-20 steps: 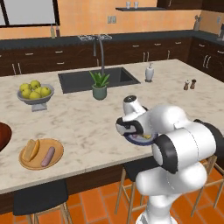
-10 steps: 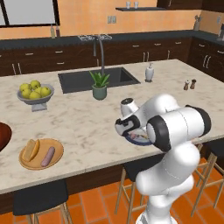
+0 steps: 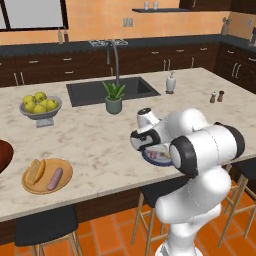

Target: Place one bun and one sausage from the bowl on each plate.

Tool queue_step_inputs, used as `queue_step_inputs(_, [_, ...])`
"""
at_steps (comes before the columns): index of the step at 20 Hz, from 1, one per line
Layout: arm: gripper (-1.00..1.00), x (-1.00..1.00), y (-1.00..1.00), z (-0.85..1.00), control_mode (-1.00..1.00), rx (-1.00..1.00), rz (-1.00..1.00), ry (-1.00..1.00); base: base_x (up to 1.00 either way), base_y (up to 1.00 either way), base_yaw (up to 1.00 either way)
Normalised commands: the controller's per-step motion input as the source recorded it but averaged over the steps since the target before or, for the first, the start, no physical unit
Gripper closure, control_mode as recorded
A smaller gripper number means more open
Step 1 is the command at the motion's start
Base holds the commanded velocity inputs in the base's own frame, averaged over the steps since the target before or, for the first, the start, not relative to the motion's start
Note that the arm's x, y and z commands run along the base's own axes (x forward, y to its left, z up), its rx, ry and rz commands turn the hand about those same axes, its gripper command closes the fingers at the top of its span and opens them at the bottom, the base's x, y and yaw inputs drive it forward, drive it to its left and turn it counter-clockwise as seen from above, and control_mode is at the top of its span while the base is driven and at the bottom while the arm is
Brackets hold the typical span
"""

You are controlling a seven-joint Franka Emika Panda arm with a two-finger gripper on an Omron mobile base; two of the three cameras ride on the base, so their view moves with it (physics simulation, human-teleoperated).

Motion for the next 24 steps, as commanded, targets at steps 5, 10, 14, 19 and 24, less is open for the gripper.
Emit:
queue_step_inputs(5, [-1.00,-0.96,0.16,1.00,-1.00,0.01,0.00,-0.02,0.00,0.00,0.00])
queue_step_inputs(10, [-1.00,-1.00,0.00,1.00,-1.00,0.11,0.00,0.00,0.00,0.00,0.00])
queue_step_inputs(14, [-1.00,-0.99,0.00,1.00,-1.00,0.14,0.00,0.00,0.00,0.00,0.00])
queue_step_inputs(19, [-1.00,-0.97,-0.12,0.97,-1.00,0.14,0.00,-0.02,0.00,0.00,0.00])
queue_step_inputs(24, [-1.00,-1.00,-0.23,0.78,-1.00,0.13,0.00,-0.08,0.00,0.00,0.00])
